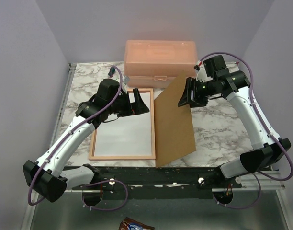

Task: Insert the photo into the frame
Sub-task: Turn over the photo frame item at the center of the board, then move the photo frame to the center of the board, then place the photo frame item in the photo frame.

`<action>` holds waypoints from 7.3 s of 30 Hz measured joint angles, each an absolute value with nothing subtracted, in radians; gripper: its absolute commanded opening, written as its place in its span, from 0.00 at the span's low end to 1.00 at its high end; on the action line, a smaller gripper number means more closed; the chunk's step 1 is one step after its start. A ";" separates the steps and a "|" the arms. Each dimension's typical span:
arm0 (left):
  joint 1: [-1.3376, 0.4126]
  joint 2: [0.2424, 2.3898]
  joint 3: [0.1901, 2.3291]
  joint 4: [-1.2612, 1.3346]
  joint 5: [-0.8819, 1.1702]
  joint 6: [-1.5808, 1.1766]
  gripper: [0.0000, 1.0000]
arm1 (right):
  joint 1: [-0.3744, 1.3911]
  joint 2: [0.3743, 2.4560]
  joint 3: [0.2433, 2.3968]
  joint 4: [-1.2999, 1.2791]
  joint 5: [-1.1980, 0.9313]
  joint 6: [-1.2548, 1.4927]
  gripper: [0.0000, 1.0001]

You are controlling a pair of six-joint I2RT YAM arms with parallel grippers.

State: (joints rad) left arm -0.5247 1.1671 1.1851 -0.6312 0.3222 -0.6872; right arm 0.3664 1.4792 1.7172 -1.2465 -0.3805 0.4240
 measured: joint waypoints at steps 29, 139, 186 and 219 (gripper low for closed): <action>-0.490 1.042 1.113 -0.361 0.584 -0.876 0.98 | 0.501 1.393 1.179 -0.004 -0.897 1.121 0.79; -0.091 0.651 1.312 -0.913 0.329 -0.651 0.00 | 0.730 1.919 1.283 -0.519 -0.087 0.658 0.01; -0.091 0.814 0.907 -0.557 0.660 -0.757 0.00 | 0.363 1.448 0.913 -0.611 -0.176 0.532 0.78; -0.091 1.027 0.569 -0.004 0.793 -1.001 0.00 | 0.206 1.528 0.790 -0.363 -0.558 0.551 0.79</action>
